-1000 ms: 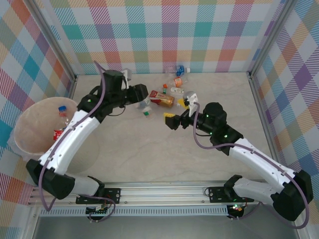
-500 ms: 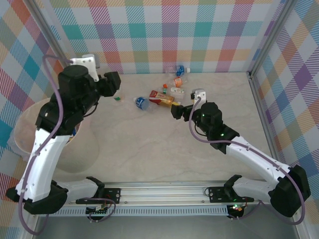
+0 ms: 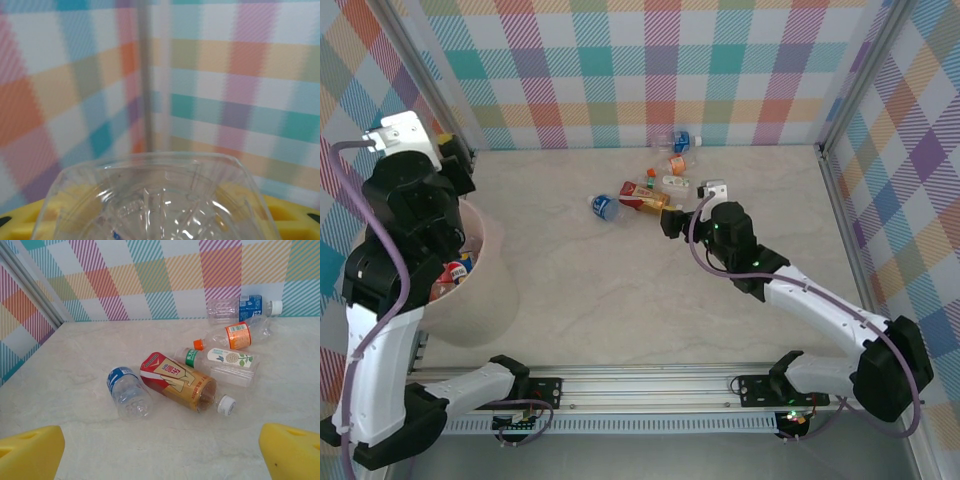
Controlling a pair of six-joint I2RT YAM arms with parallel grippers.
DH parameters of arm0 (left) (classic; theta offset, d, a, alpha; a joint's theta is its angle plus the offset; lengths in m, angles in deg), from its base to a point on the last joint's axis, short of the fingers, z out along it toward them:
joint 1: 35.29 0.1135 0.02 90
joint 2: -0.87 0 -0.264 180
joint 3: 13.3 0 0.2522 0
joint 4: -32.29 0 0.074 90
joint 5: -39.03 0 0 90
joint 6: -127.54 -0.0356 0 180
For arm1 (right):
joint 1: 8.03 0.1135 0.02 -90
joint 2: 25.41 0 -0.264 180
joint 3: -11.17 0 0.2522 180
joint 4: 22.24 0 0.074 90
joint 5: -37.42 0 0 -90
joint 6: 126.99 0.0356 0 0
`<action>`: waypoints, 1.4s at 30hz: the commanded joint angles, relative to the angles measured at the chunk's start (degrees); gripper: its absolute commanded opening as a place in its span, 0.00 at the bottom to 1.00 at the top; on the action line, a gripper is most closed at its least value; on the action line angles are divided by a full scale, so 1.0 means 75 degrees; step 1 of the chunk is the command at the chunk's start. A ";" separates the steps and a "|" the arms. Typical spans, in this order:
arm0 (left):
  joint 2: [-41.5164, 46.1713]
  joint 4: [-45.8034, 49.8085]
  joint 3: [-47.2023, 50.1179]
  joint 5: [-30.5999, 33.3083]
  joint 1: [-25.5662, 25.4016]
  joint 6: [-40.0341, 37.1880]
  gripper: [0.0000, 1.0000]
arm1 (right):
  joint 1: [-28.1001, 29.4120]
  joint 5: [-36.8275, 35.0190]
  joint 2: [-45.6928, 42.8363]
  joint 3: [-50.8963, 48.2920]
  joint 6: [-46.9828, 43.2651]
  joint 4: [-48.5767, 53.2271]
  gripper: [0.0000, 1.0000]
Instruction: Put the plastic bottles in the bin
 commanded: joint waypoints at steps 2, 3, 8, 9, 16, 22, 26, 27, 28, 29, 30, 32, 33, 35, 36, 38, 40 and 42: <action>-0.0483 0.0561 -0.0463 0.1127 0.1310 -0.0276 0.57 | -0.0030 0.0007 0.0135 0.0398 0.0080 0.0159 1.00; -0.0489 0.0818 -0.0453 0.0633 0.1683 -0.0002 0.57 | -0.0030 0.0011 0.0150 0.0419 0.0067 0.0188 1.00; -0.0516 0.2268 -0.0146 -0.0730 0.2969 0.1271 0.57 | -0.0046 -0.0014 0.0162 0.0401 0.0066 0.0245 1.00; -0.0512 0.2512 -0.0064 -0.0796 0.3097 0.1467 0.57 | -0.0045 -0.0021 0.0159 0.0402 0.0056 0.0274 1.00; -0.0158 0.3303 0.1137 -0.0650 0.4593 0.2260 0.57 | -0.0054 0.0053 0.0319 0.0648 -0.0237 0.0559 1.00; 0.0131 0.2830 0.2361 -0.1896 0.6477 0.2486 0.59 | -0.0065 0.0228 0.0545 0.1011 -0.0566 0.0893 1.00; -0.0357 0.3202 0.2523 -0.2193 0.6973 0.2962 0.76 | -0.0065 0.0247 0.0546 0.0991 -0.0447 0.0840 1.00; -0.0432 0.3225 0.2477 -0.2295 0.6973 0.2998 0.84 | -0.0067 0.0247 0.0546 0.0988 -0.0420 0.0846 1.00; -0.0504 0.3266 0.2363 -0.2462 0.6973 0.2987 0.90 | -0.0065 0.0247 0.0543 0.0980 -0.0383 0.0849 1.00; -0.0543 0.3318 0.2229 -0.2584 0.6973 0.2976 0.92 | -0.0071 0.0237 0.0527 0.0965 -0.0357 0.0857 1.00; -0.0551 0.3352 0.2113 -0.2680 0.6973 0.2969 0.93 | -0.0065 0.0227 0.0519 0.0956 -0.0334 0.0872 1.00; -0.0501 0.3402 0.1887 -0.2779 0.6979 0.2974 0.95 | -0.0066 0.0201 0.0500 0.0932 -0.0269 0.0899 1.00; -0.0461 0.3402 0.1808 -0.2813 0.6973 0.2971 0.96 | -0.0064 0.0189 0.0496 0.0919 -0.0234 0.0903 1.00; -0.0382 0.3385 0.1664 -0.3009 0.6976 0.2964 0.97 | -0.0065 0.0166 0.0489 0.0885 -0.0163 0.0892 1.00; -0.0364 0.3358 0.1637 -0.3173 0.6974 0.2968 0.98 | -0.0065 0.0166 0.0487 0.0883 -0.0134 0.0899 1.00; -0.0321 0.3306 0.1609 -0.3619 0.6973 0.2956 0.99 | -0.0065 0.0165 0.0497 0.0871 -0.0076 0.0924 1.00; -0.0293 0.3277 0.1613 -0.4025 0.6970 0.2965 1.00 | -0.0065 0.0156 0.0475 0.0871 -0.0013 0.0963 1.00; -0.0247 0.3222 0.1633 -0.4379 0.6952 0.2986 1.00 | -0.0067 0.0153 0.0414 0.0871 0.0062 0.1013 1.00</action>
